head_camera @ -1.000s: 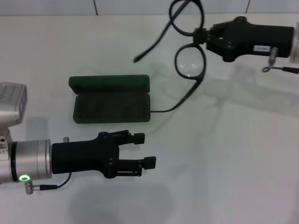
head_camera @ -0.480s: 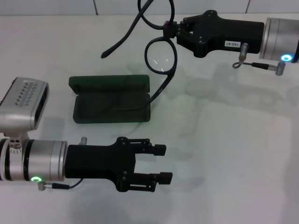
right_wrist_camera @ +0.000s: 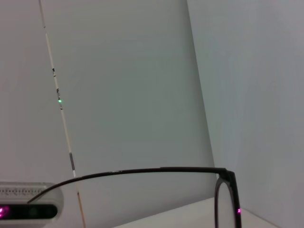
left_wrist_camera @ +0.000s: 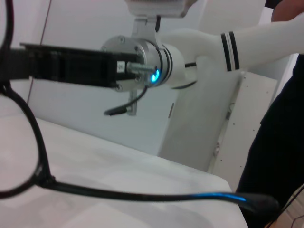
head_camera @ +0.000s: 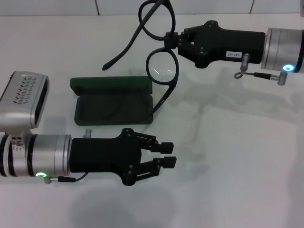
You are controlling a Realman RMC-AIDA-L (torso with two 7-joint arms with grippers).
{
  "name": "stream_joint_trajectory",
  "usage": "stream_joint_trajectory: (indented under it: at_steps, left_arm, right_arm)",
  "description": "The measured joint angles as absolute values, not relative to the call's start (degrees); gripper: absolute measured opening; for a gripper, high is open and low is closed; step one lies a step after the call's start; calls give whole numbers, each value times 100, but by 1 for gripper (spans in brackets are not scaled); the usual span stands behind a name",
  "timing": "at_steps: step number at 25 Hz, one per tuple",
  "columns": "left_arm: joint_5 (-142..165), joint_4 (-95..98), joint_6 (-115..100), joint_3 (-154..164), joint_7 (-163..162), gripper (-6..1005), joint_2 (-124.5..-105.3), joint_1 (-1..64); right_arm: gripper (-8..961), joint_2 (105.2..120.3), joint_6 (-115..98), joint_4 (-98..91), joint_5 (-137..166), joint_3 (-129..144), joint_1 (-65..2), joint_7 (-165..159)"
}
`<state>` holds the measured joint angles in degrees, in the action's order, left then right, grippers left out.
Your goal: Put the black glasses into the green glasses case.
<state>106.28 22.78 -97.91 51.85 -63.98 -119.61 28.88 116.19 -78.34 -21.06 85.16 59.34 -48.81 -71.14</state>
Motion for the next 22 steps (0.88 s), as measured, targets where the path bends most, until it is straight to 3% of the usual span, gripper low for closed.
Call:
stream_joint_trajectory:
  at_steps: [5,7,22]
  left_arm:
    - [10485,2276,-9790,5184,-6398,296,-11954,2906]
    - [10455,2276,-9790,5184,-6396,104,-11949,2904]
    - [10175,2336,-9822,5186,-6393,-2,-11917,3083]
  right_arm:
    - [46,11619,-7847,-2015,8511,5963,-4885,-7108]
    - [46,11619,-7869,-2002,8508,5996,-4885,-7107]
    - [48,11618,-7897,-1884,8497,6355,-4788,-7124]
